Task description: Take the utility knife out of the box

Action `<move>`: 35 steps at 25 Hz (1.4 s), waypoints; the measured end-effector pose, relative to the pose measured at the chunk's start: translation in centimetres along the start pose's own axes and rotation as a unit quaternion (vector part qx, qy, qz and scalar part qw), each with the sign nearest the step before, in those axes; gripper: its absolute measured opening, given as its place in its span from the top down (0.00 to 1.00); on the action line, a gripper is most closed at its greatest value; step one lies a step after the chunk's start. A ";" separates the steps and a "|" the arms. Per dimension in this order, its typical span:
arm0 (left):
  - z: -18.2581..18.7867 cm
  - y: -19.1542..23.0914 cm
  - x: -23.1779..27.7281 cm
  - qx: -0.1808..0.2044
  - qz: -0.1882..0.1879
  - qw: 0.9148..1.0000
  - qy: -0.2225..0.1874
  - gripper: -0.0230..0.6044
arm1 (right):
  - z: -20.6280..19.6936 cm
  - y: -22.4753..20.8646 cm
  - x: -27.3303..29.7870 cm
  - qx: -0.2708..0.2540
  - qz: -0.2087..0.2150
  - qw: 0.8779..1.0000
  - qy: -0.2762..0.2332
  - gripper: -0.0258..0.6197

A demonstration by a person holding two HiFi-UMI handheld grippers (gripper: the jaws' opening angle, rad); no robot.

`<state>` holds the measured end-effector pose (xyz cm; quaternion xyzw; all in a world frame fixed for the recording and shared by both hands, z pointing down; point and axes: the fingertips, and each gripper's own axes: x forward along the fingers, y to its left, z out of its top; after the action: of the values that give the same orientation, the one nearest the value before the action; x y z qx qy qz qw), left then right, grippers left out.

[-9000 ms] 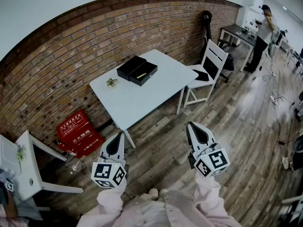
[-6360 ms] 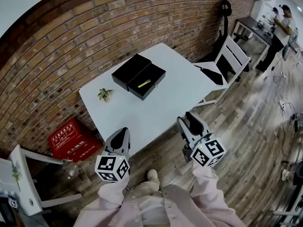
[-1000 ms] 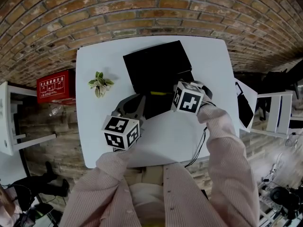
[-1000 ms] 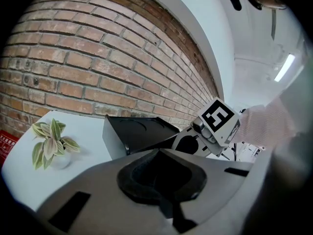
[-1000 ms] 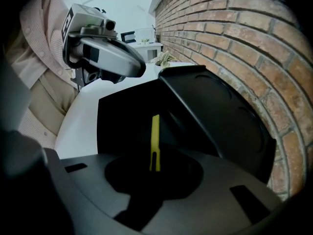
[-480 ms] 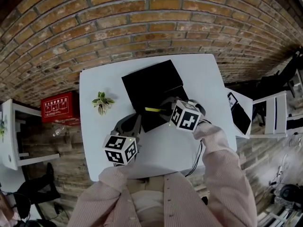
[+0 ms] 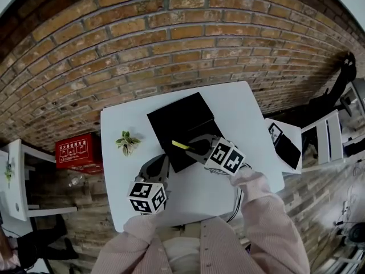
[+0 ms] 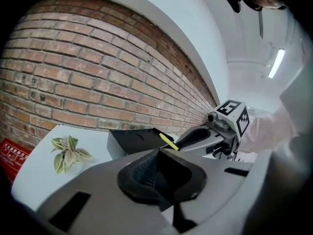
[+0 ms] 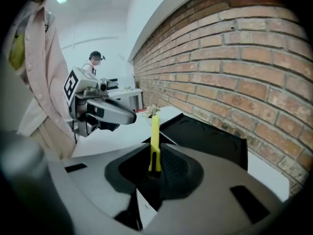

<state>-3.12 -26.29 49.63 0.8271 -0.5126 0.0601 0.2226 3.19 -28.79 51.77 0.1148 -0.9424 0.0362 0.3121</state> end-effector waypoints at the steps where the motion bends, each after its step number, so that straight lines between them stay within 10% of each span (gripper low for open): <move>1: 0.3 -0.1 -0.2 0.003 0.000 1.000 -0.007 0.98 | 0.4 -0.1 -0.4 0.011 -0.012 1.000 -0.018 0.86; 17: 5.9 0.3 -3.7 0.029 0.014 0.994 -0.101 0.98 | 4.7 -0.4 -6.9 0.160 -0.156 0.943 -0.247 0.86; 35: 11.8 -0.3 -8.8 0.080 0.042 0.983 -0.161 0.98 | 8.0 -0.3 -17.6 0.176 -0.275 0.865 -0.380 0.86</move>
<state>-8.45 -24.02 36.10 0.8190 -0.5693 -0.0236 0.0673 12.32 -26.76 34.83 0.4274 -0.8962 0.0672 -0.0982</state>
